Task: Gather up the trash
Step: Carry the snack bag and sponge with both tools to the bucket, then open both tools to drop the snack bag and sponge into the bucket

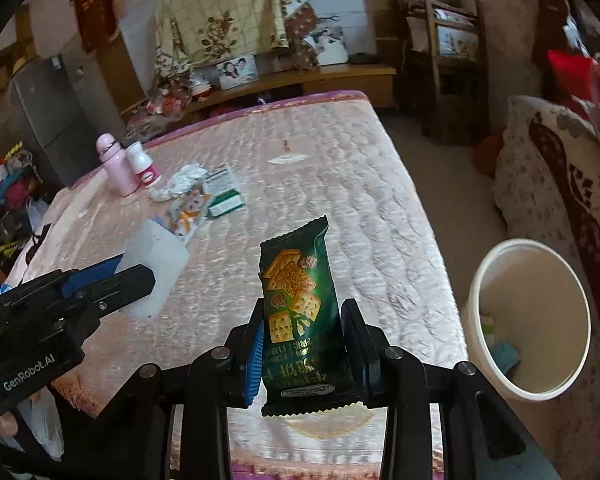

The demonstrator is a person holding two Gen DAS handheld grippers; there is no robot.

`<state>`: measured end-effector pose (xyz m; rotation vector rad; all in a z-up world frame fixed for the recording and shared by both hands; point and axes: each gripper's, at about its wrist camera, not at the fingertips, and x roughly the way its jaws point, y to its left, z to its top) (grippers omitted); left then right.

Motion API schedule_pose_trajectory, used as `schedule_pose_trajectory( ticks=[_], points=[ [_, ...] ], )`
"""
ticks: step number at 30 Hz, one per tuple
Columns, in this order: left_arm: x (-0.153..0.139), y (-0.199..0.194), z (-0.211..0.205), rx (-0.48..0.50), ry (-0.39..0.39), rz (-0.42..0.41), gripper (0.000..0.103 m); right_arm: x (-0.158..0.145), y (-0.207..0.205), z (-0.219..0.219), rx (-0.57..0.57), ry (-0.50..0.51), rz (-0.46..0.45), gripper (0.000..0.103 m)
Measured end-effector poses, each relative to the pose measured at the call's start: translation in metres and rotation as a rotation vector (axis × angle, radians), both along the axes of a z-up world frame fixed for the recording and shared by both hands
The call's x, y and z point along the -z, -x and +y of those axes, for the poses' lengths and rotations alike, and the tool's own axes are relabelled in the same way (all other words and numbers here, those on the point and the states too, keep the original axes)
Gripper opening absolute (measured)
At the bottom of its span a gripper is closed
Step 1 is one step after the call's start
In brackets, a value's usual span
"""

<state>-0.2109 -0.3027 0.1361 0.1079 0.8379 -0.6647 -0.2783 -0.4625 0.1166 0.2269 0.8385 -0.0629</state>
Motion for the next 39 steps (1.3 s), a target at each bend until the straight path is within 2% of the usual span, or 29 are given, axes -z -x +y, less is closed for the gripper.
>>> schedule_pose_trajectory(
  ticks=[8,12,20,25,27,29,30,32,39],
  points=[
    [0.012,-0.006,-0.076,0.109,0.007,0.059,0.029,0.007,0.013,-0.069,0.105,0.018,0.012,0.034],
    [0.019,-0.007,-0.132,0.202,0.039,0.117,0.029,0.013,0.023,-0.114,0.176,0.026,0.037,0.034],
    [0.033,-0.004,-0.238,0.342,0.047,0.176,0.029,0.029,0.041,-0.200,0.311,0.015,0.090,0.034],
    [0.049,-0.010,-0.283,0.371,0.054,0.230,0.032,0.042,0.051,-0.247,0.396,-0.016,0.113,0.034],
    [0.056,-0.016,-0.298,0.377,0.063,0.263,0.035,0.047,0.052,-0.261,0.427,-0.037,0.120,0.036],
    [0.060,-0.018,-0.304,0.377,0.064,0.272,0.039,0.050,0.052,-0.271,0.459,-0.044,0.121,0.049],
    [0.063,-0.020,-0.309,0.374,0.061,0.271,0.041,0.052,0.053,-0.277,0.480,-0.048,0.117,0.051],
    [0.068,-0.022,-0.315,0.377,0.054,0.284,0.054,0.055,0.053,-0.284,0.499,-0.061,0.117,0.051],
    [0.071,-0.025,-0.307,0.374,0.051,0.287,0.057,0.059,0.054,-0.287,0.514,-0.085,0.120,0.055]
  ],
)
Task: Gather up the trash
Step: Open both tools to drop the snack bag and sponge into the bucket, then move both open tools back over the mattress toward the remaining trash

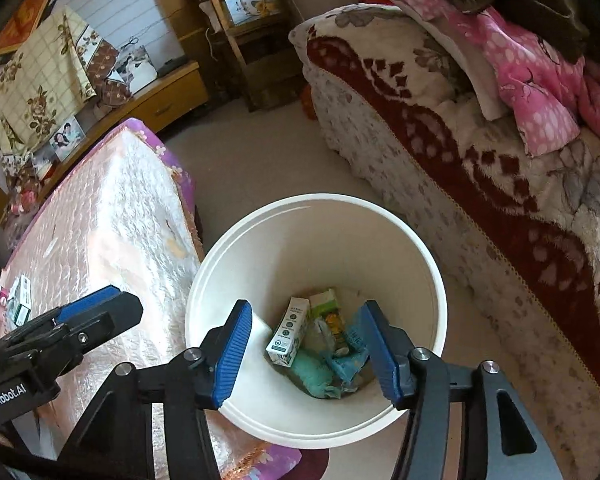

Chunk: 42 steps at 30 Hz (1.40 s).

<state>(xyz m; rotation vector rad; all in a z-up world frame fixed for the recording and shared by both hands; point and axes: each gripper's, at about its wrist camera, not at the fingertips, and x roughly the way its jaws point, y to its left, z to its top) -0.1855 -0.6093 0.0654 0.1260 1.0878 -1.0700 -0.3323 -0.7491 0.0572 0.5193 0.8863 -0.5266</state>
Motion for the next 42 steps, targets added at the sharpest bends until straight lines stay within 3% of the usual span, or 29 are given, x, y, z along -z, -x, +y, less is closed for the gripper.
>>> schedule_pose_trajectory(
  ticks=[7,14,21,23,42],
  points=[
    [-0.017,-0.007,0.048,-0.085,0.016,-0.047,0.057,-0.009,-0.004,0.032,-0.047,0.027,-0.014,0.055],
    [-0.027,-0.016,0.114,-0.193,-0.029,-0.149,0.057,-0.018,-0.023,0.081,-0.131,0.054,-0.027,0.057],
    [-0.033,-0.028,0.184,-0.294,-0.055,-0.198,0.057,-0.027,-0.050,0.136,-0.232,0.071,-0.033,0.061],
    [-0.034,-0.030,0.201,-0.315,-0.060,-0.206,0.057,-0.030,-0.058,0.151,-0.261,0.073,-0.037,0.067],
    [-0.058,-0.023,0.381,-0.503,-0.090,-0.272,0.057,-0.064,-0.075,0.271,-0.477,0.147,-0.034,0.067]
  ],
)
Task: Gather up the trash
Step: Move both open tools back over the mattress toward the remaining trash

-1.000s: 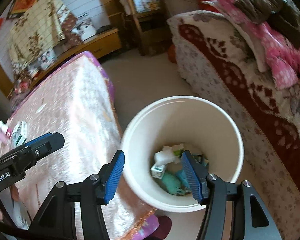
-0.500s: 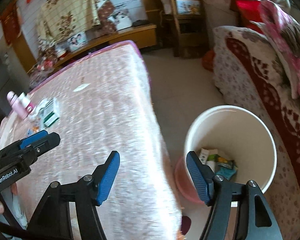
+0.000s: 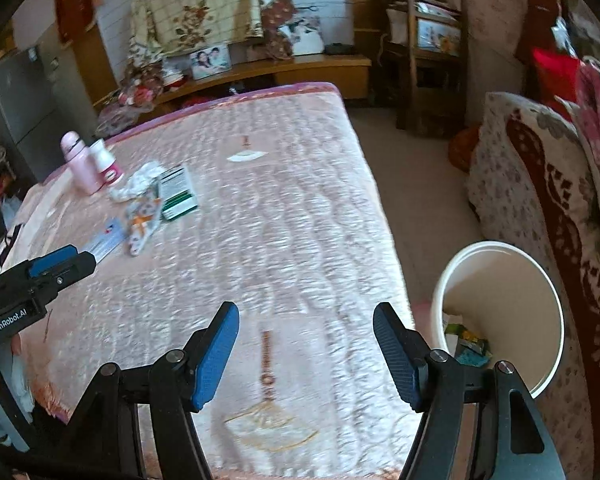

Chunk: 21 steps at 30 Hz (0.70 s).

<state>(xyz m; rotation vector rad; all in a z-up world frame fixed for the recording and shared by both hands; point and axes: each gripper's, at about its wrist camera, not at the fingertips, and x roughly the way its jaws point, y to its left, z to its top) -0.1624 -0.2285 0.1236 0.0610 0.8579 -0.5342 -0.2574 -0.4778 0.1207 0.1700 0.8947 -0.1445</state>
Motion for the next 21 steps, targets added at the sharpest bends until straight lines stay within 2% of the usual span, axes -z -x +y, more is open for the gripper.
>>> schedule_pose_trajectory(
  ticks=[12,21],
  points=[
    [0.004,-0.012,0.078,-0.102,0.000,0.023,0.057,0.008,-0.025,0.066,-0.111,0.005,0.020,0.068],
    [0.029,-0.048,0.096,-0.104,-0.054,0.072,0.057,0.026,-0.072,0.105,-0.191,-0.036,0.046,0.069]
  ],
)
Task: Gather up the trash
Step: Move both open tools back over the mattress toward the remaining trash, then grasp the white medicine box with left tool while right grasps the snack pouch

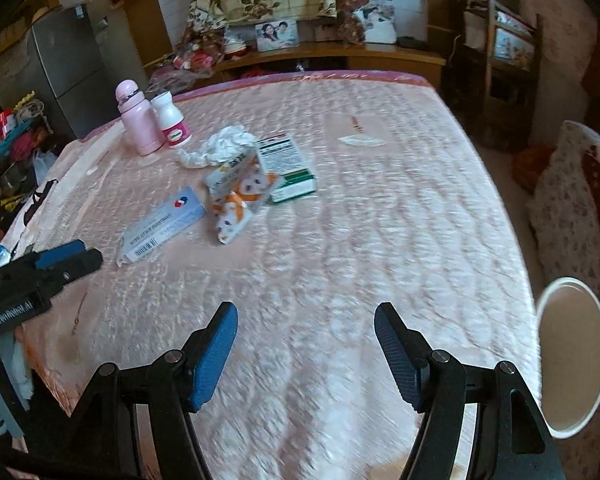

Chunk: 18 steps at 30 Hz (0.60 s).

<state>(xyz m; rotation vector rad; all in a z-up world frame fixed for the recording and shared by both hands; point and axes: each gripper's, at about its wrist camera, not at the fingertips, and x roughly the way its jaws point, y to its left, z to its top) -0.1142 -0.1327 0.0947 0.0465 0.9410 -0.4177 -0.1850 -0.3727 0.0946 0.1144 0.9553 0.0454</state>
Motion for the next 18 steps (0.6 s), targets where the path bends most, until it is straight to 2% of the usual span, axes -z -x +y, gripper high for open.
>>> schedule_pose_trajectory(
  ticks=[4,10,16,18],
  points=[
    [0.015,-0.029,-0.004,0.036,-0.033,0.013,0.057,0.006,-0.022,0.010,-0.020,-0.025,0.026,0.069],
    [0.037,-0.071,-0.023,0.096,-0.126,0.013,0.057,-0.003,-0.066,0.020,-0.060,-0.023,0.017,0.070],
    [0.042,-0.090,-0.043,0.158,-0.131,0.015,0.057,-0.003,-0.115,0.021,-0.058,-0.030,0.024,0.072],
    [0.049,-0.095,-0.046,0.147,-0.176,0.046,0.057,0.002,-0.129,0.023,-0.061,-0.041,0.038,0.072]
  ],
)
